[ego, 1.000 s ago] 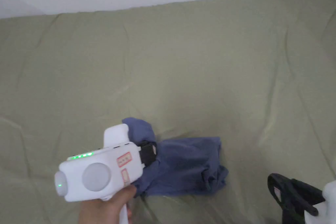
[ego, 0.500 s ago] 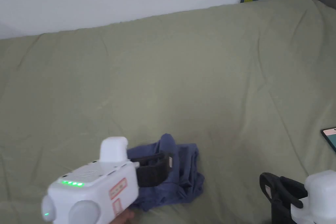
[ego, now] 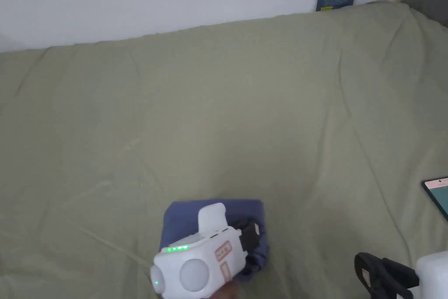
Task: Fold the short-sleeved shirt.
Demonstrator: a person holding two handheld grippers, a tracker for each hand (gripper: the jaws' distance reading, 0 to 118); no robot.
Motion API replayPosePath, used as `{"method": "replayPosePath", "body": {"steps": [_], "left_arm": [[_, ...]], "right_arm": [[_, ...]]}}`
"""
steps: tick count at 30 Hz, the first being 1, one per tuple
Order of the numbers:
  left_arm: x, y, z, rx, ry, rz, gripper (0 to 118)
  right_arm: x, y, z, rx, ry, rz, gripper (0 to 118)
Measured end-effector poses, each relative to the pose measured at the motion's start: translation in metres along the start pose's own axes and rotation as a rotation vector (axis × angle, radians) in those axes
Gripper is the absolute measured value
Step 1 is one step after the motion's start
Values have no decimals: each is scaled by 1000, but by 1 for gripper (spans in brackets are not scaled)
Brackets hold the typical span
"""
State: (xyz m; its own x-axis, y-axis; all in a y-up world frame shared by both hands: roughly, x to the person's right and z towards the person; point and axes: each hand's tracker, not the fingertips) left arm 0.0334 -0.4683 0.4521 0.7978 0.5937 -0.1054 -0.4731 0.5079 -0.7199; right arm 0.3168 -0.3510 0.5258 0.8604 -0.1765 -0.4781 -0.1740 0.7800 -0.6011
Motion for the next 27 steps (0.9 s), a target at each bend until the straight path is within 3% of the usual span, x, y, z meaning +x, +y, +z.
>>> {"method": "replayPosePath", "body": {"steps": [1, 3, 6, 7, 8, 9, 11, 12, 14, 15, 18, 21, 23, 24, 26, 27], "left_arm": [[-6, 1, -2, -9, 87, 16, 12], [-13, 8, 29, 28, -13, 48, 12], [-15, 15, 90, 92, 27, -118, 14], [-19, 17, 106, 114, 59, -157, 20], [-25, 20, 121, 116, 121, -185, 38], [-36, 23, 136, 125, 167, -194, 63], [-61, 28, 160, 126, 193, -171, 112], [-76, 30, 170, 137, 181, -149, 115], [-108, 36, 177, 110, 153, -64, 115], [-126, 39, 174, 59, 118, 10, 115], [-165, 42, 148, -57, -55, 180, 115], [-189, 37, 98, -112, -292, 349, 115], [-184, 36, 79, -42, -403, 344, 111], [-178, 40, 72, 4, -468, 343, 99], [-164, 47, 54, -94, -355, 385, 27], [-157, 49, 45, -115, -153, 329, 27]], "right_arm": [[-3, 3, -5, -7, 10, 15, 0], [-12, 12, -22, -10, 85, 41, 0], [-34, 30, -76, -53, 284, 41, 0], [-40, 35, -99, -74, 367, 10, 0], [-45, 37, -126, -91, 470, -44, 0], [-48, 35, -154, -117, 563, -109, 0], [-47, 26, -198, -161, 611, -157, 0], [-45, 21, -216, -208, 573, -153, 0], [-39, 10, -242, -334, 378, -116, 0], [-30, 1, -250, -370, 340, -120, 0], [-3, -7, -249, -295, 498, -320, 0], [0, -8, -245, -298, 473, -277, 0], [-7, -4, -242, -298, 468, -235, 0], [-8, -2, -240, -296, 466, -225, 0], [-9, 2, -235, -294, 451, -209, 0], [-10, 3, -232, -288, 442, -201, 0]]}}
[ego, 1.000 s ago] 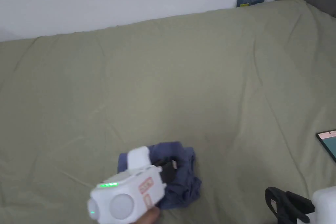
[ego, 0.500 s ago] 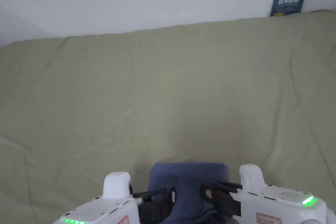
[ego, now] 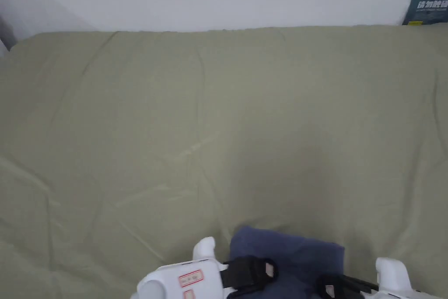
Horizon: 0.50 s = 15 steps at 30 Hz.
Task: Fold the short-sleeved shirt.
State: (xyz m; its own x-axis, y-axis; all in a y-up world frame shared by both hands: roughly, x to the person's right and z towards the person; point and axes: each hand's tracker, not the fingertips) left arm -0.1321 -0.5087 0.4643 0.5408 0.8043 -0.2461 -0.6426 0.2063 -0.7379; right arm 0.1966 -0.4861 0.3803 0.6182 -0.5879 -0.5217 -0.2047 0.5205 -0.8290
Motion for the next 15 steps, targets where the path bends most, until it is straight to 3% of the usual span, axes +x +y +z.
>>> {"method": "replayPosePath", "body": {"steps": [1, 3, 6, 15], "left_arm": [[0, 0, -3, -17, 50, -30, 27], [-1, 5, 16, -11, -55, 3, 27], [-5, 12, 57, -9, 23, -103, 27], [-125, 97, 296, 122, 368, -127, 27]], "right_arm": [[-2, 1, 5, 7, 0, 4, 0], [-8, 2, 16, 21, -10, 20, 0], [-18, 3, 34, 41, -9, 47, 0], [-54, -15, 59, 45, -22, 131, 0]]}}
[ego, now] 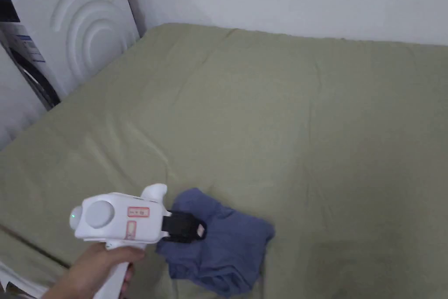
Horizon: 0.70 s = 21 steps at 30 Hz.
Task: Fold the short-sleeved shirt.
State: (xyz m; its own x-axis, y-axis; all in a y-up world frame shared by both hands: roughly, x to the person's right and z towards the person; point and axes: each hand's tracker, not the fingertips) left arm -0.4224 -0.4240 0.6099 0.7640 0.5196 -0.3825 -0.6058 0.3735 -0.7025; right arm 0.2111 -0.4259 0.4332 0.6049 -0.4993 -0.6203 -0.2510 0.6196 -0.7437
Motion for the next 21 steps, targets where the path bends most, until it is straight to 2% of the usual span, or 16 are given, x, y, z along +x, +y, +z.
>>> {"method": "replayPosePath", "body": {"steps": [3, 5, 6, 7, 8, 9, 10, 11, 13, 16, 18, 19, 20, 21], "left_arm": [[-60, 28, 37, 22, 127, 1, 27], [-91, 37, 48, 22, 128, 29, 27], [-105, 38, 49, 21, 131, 50, 31], [-114, 37, 46, -7, 137, 96, 49], [-117, 37, 44, -32, 147, 135, 88], [-120, 36, 40, -63, 184, 156, 100], [-119, 36, 44, -48, 171, 160, 104], [-113, 35, 56, 3, 114, 162, 105], [-105, 31, 79, 83, 141, 99, 105], [-95, 21, 118, 111, 312, 66, 105], [-82, 10, 138, 100, 476, 110, 105], [-75, 3, 146, 124, 508, 114, 102], [-72, -6, 153, 150, 538, 105, 82], [-56, -16, 156, 183, 552, 81, 53]], "right_arm": [[-9, -6, -1, -12, -16, 5, 0], [-14, -9, -1, -17, -21, 5, 0], [-16, -11, -1, -17, -22, 4, 0], [-18, -12, 0, -16, -23, 0, 0], [-20, -13, 1, -12, -18, -10, 0], [-21, -14, 3, -5, -11, -21, 0], [-22, -15, 4, 3, -12, -28, 0], [-24, -15, 7, 9, -18, -31, 0], [-24, -14, 12, 16, -22, -32, 0], [-26, -13, 19, 23, -22, -10, 0], [-30, -10, 25, 30, -55, 32, 0], [-31, -9, 28, 34, -63, 44, 0], [-34, -7, 33, 45, -73, 55, 0], [-37, -4, 39, 59, -89, 70, 0]]}}
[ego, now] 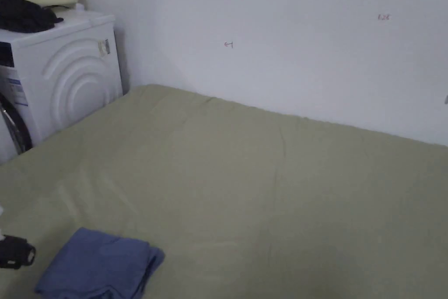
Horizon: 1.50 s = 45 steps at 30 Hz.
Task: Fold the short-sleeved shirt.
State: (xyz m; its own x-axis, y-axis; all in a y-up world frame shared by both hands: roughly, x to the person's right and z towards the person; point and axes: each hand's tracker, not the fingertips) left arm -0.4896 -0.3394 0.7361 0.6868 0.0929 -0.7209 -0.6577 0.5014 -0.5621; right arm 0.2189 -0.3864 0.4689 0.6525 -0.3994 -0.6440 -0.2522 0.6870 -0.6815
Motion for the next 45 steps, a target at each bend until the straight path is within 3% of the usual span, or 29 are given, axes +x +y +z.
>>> {"method": "replayPosePath", "body": {"steps": [1, 2, 5, 7, 10, 13, 17, 25, 27, 29, 31, 33, 34, 35, 36, 37, 38, 43, 45], "left_arm": [[10, -7, 8, 9, 32, 5, 18], [24, -17, 18, 21, 42, 28, 10], [84, -46, 54, 152, -62, -57, 10], [143, -64, 86, 317, -106, -79, 10], [239, -91, 149, 627, -298, -131, 10], [320, -104, 203, 844, -303, -228, 10], [379, -100, 233, 1052, -343, -244, 10], [439, -125, 263, 1063, -325, -416, 10], [441, -130, 262, 1060, -289, -418, 10], [436, -129, 260, 1032, -321, -370, 11], [431, -127, 261, 1024, -341, -359, 19], [426, -123, 258, 1018, -345, -351, 74], [425, -122, 257, 1015, -353, -350, 94], [425, -122, 257, 1014, -355, -344, 101], [425, -123, 257, 1022, -355, -339, 102], [426, -123, 257, 1022, -349, -336, 105], [428, -122, 256, 1018, -343, -339, 116], [428, -122, 256, 1004, -353, -348, 118], [429, -121, 256, 1005, -350, -344, 118]], "right_arm": [[-2, 3, 4, 7, -19, 18, 0], [-4, 8, 11, 16, -50, 43, 0], [-7, 26, 31, 67, -106, 101, 0], [-12, 44, 47, 117, -160, 156, 0], [-20, 82, 77, 223, -231, 214, 0], [-34, 123, 117, 389, -288, 256, 0], [-57, 167, 172, 617, -282, 325, 0], [-78, 174, 182, 712, -349, 352, 6], [-80, 169, 175, 704, -418, 398, 7], [-76, 168, 166, 706, -423, 382, 7], [-70, 167, 164, 693, -391, 357, 15], [-68, 168, 163, 686, -390, 344, 55], [-68, 167, 162, 686, -389, 345, 78], [-68, 167, 161, 690, -394, 343, 102], [-69, 167, 161, 698, -397, 347, 112], [-70, 166, 162, 705, -397, 355, 117], [-71, 165, 162, 713, -397, 363, 118], [-74, 170, 163, 685, -345, 331, 118], [-79, 172, 160, 654, -414, 303, 118]]}}
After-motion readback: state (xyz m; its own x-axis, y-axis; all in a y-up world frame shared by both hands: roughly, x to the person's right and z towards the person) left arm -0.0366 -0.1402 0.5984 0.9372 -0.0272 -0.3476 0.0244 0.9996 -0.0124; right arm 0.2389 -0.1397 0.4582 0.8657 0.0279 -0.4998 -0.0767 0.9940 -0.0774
